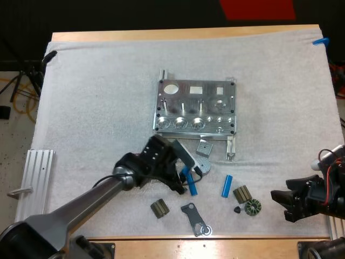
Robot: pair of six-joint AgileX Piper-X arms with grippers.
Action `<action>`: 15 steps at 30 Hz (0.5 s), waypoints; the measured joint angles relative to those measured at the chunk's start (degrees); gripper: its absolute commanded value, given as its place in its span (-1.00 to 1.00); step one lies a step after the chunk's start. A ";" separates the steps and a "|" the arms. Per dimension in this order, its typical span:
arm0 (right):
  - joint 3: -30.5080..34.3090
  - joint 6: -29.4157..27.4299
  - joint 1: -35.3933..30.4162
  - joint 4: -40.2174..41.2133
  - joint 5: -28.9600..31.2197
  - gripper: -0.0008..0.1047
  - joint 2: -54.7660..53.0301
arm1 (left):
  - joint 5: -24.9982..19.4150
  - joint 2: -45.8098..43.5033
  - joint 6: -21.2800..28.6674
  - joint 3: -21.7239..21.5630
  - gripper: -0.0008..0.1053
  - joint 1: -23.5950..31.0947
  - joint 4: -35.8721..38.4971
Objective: Load cells from right to left
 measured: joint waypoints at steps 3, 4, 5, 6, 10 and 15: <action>0.00 0.00 0.00 -0.55 0.00 0.01 0.00 | -2.72 1.50 0.00 0.00 0.26 -1.94 -0.66; 0.00 0.00 0.00 -0.63 0.00 0.01 0.00 | -3.50 1.76 0.00 0.00 0.26 -2.27 -0.78; 0.00 0.00 0.00 -0.76 0.00 0.01 0.00 | -4.99 2.23 0.00 0.00 0.26 -2.57 -1.02; 0.00 0.00 0.00 -0.76 0.00 0.01 0.00 | -5.58 2.53 0.00 0.00 0.26 -2.55 -1.13; 0.00 0.00 0.00 -0.76 0.00 0.01 0.00 | -6.85 2.79 0.00 0.00 0.26 -2.55 -1.53; 0.00 0.00 0.00 -0.76 0.00 0.01 0.00 | -6.89 2.79 -2.53 0.00 0.26 -2.55 -3.15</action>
